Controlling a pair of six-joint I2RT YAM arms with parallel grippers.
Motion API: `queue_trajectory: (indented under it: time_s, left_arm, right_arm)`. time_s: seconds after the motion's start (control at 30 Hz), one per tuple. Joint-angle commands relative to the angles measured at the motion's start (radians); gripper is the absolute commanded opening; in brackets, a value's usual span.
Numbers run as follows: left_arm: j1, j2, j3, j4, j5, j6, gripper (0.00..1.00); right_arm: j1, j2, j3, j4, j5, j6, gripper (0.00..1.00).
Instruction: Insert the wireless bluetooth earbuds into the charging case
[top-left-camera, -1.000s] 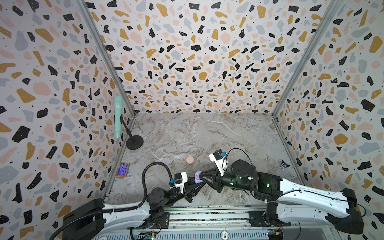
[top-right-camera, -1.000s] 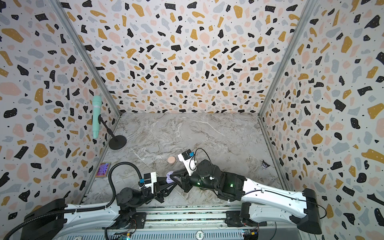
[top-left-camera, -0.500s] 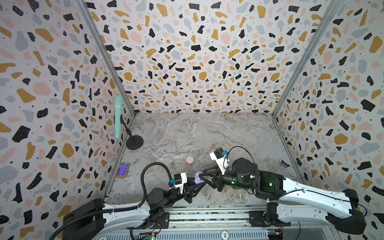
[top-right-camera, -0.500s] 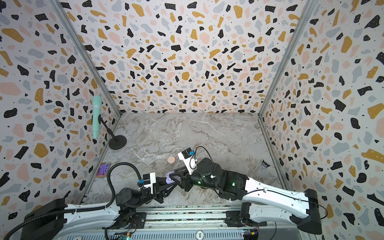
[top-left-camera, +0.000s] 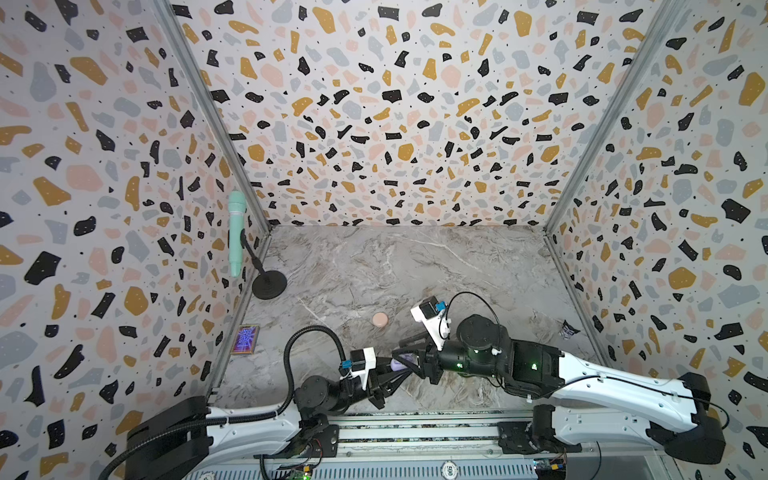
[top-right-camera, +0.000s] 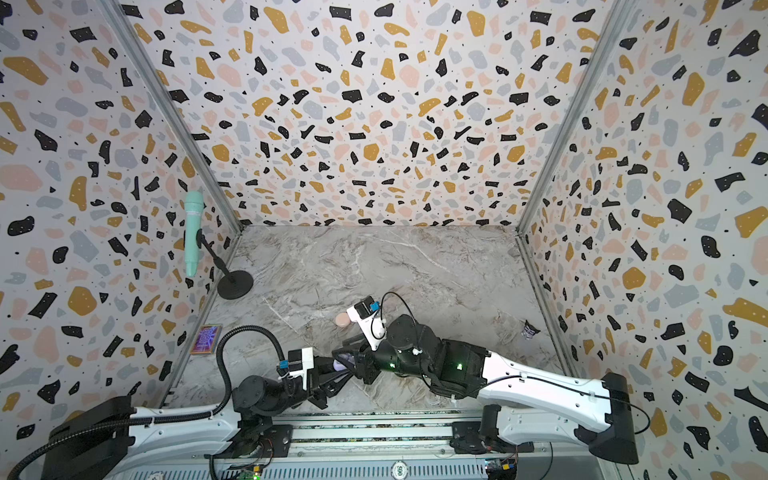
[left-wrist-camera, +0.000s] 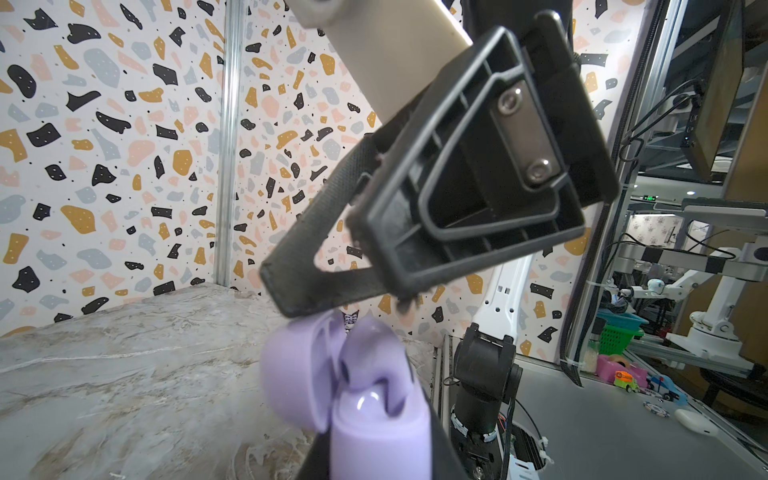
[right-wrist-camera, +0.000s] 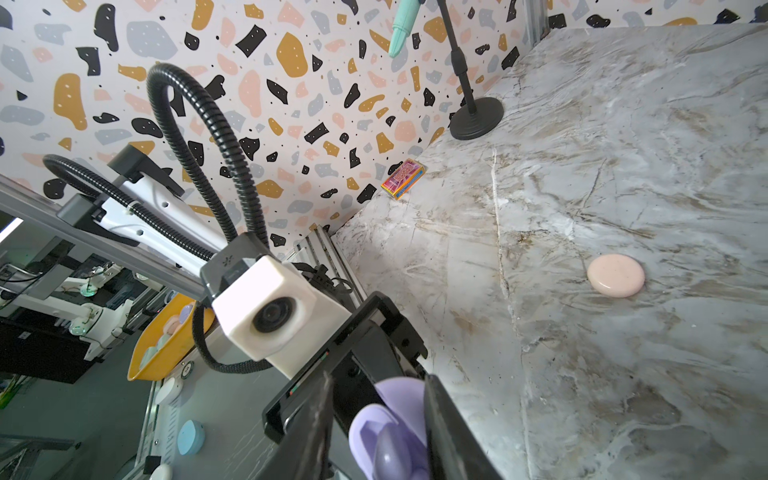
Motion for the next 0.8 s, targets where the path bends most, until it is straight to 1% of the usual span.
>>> queue_trajectory:
  time_s: [0.0, 0.07, 0.17, 0.23, 0.3, 0.4, 0.57, 0.77]
  left_arm:
    - [-0.003, 0.001, -0.041, 0.095, -0.001, 0.016, 0.0]
    - [-0.003, 0.001, -0.04, 0.092, -0.002, 0.016, 0.0]
    - [-0.003, 0.0, -0.036, 0.074, -0.009, 0.016, 0.0]
    - [-0.003, 0.005, -0.034, 0.067, -0.011, 0.018, 0.0]
    - [-0.003, 0.007, -0.034, 0.07, -0.01, 0.018, 0.0]
    - [-0.004, 0.006, -0.033, 0.068, -0.008, 0.017, 0.0]
    - [-0.003, 0.004, -0.029, 0.065, -0.002, 0.017, 0.0]
    - [-0.004, -0.012, -0.032, 0.052, -0.002, 0.018, 0.0]
  right_arm:
    - [0.005, -0.056, 0.028, -0.041, 0.014, -0.004, 0.39]
    - [0.008, -0.049, 0.04, -0.06, -0.008, -0.001, 0.4]
    - [0.022, -0.062, 0.04, -0.09, 0.008, 0.005, 0.41]
    - [0.033, -0.078, 0.017, -0.072, 0.004, 0.009, 0.42]
    - [0.038, -0.072, 0.01, -0.064, -0.027, 0.015, 0.42]
    - [0.06, -0.049, 0.013, -0.079, -0.01, 0.018, 0.42]
    - [0.064, -0.015, 0.019, -0.075, -0.002, 0.015, 0.42]
    - [0.067, -0.003, 0.038, -0.044, -0.05, -0.009, 0.42]
